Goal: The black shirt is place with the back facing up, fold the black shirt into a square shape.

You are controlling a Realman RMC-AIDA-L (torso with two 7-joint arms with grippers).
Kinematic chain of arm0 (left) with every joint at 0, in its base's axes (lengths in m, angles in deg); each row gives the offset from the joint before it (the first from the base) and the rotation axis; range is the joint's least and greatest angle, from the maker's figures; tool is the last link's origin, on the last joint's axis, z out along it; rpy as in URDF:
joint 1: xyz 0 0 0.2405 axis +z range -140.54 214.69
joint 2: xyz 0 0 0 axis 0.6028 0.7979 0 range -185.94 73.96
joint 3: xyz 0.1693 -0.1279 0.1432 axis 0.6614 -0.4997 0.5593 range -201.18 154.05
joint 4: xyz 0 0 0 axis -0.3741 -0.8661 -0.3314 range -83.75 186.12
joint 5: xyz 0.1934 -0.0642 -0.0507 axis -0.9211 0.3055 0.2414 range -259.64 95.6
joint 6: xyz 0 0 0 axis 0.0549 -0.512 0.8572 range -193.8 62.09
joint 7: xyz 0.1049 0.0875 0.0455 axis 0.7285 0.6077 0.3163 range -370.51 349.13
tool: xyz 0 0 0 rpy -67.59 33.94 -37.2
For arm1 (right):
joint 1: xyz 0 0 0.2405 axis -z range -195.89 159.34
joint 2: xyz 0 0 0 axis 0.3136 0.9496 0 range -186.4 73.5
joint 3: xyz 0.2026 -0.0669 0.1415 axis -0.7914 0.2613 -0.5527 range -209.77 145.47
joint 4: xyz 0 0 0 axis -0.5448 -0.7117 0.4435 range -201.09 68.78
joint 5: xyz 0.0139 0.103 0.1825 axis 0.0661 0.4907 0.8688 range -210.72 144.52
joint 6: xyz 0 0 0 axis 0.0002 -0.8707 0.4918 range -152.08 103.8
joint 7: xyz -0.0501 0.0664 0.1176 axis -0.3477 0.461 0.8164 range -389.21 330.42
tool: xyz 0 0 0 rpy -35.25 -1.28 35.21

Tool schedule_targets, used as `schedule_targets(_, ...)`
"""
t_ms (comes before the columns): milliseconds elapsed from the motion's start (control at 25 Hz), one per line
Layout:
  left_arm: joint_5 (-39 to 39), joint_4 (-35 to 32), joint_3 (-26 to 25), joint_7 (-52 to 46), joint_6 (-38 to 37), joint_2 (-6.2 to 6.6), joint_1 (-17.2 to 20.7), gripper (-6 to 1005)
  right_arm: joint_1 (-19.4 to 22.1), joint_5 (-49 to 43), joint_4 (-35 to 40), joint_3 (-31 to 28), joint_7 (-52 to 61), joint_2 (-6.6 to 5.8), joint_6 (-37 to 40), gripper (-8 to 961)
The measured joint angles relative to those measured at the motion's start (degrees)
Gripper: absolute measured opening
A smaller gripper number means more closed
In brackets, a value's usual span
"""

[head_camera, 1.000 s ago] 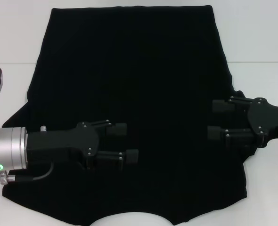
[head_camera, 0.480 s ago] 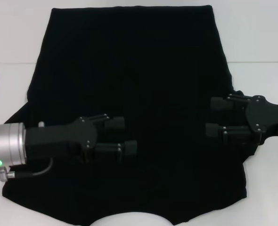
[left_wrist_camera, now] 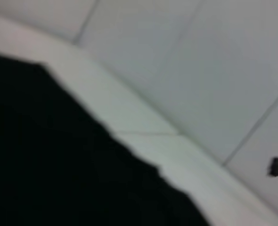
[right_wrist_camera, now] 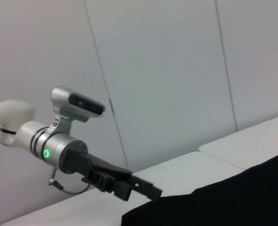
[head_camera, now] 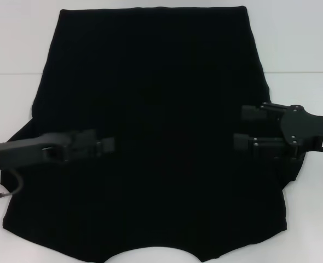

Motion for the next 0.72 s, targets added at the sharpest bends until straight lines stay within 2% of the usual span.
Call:
schedule_targets(320, -9.22, -6.32, -7.45, -12.79, 0.23, 2.03, 1.0, 935, -1.53, -0.51, 0.0, 1.86, 0.84, 0.94, -0.27, 892)
schedule_targets(720, -18.63, -13.5, -7.75, -23.45, 1.01, 2.49, 1.15, 926, -2.68, -0.28, 0.52, 3.27, 1.89, 1.03, -0.41, 891)
